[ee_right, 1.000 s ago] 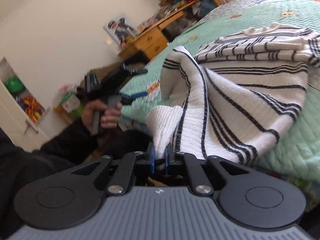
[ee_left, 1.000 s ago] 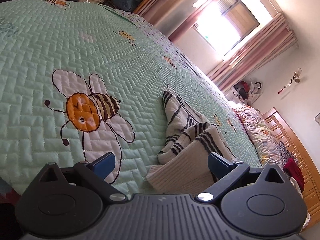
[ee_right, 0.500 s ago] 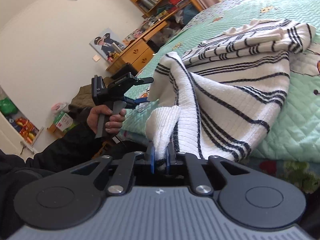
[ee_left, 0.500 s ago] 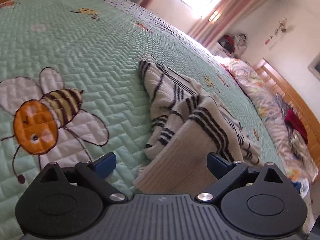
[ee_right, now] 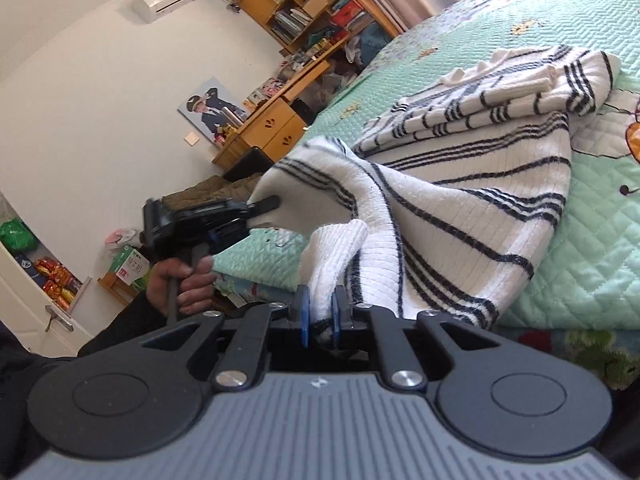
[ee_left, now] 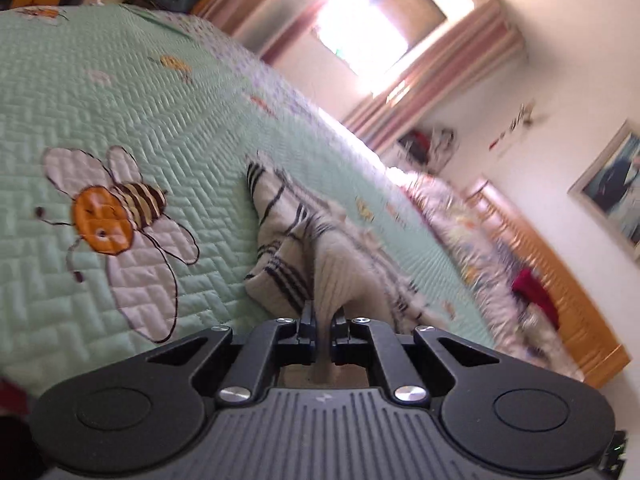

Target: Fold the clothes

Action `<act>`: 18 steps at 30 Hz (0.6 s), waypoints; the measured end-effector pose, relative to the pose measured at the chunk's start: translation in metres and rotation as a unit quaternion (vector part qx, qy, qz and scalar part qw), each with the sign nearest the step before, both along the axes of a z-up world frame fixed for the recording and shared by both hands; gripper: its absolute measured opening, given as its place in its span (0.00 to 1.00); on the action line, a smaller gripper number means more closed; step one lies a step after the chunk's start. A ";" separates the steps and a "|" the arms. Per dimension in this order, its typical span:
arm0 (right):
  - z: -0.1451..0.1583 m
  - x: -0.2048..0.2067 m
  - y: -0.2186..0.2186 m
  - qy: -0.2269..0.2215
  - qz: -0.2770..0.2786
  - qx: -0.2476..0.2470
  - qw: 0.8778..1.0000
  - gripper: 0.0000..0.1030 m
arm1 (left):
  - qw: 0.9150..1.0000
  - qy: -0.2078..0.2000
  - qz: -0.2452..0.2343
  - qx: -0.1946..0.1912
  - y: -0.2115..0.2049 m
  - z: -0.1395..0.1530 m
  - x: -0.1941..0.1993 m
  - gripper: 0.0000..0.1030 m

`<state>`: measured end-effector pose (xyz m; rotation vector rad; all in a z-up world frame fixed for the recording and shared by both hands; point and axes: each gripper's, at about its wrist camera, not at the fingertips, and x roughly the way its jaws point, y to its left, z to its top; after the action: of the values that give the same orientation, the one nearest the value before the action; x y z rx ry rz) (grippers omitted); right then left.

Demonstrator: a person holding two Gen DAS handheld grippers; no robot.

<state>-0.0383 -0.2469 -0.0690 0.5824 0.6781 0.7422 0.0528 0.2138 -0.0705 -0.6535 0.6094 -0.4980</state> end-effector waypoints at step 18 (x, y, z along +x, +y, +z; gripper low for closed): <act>-0.047 -0.027 -0.053 0.144 -0.197 0.079 0.967 0.66 | 0.996 0.052 0.018 -0.073 0.042 -0.032 -0.081 0.06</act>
<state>-0.0653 -0.2995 -0.1160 0.9523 0.7440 0.3424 -0.0287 0.2556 -0.1029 -0.8306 0.6627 -0.4807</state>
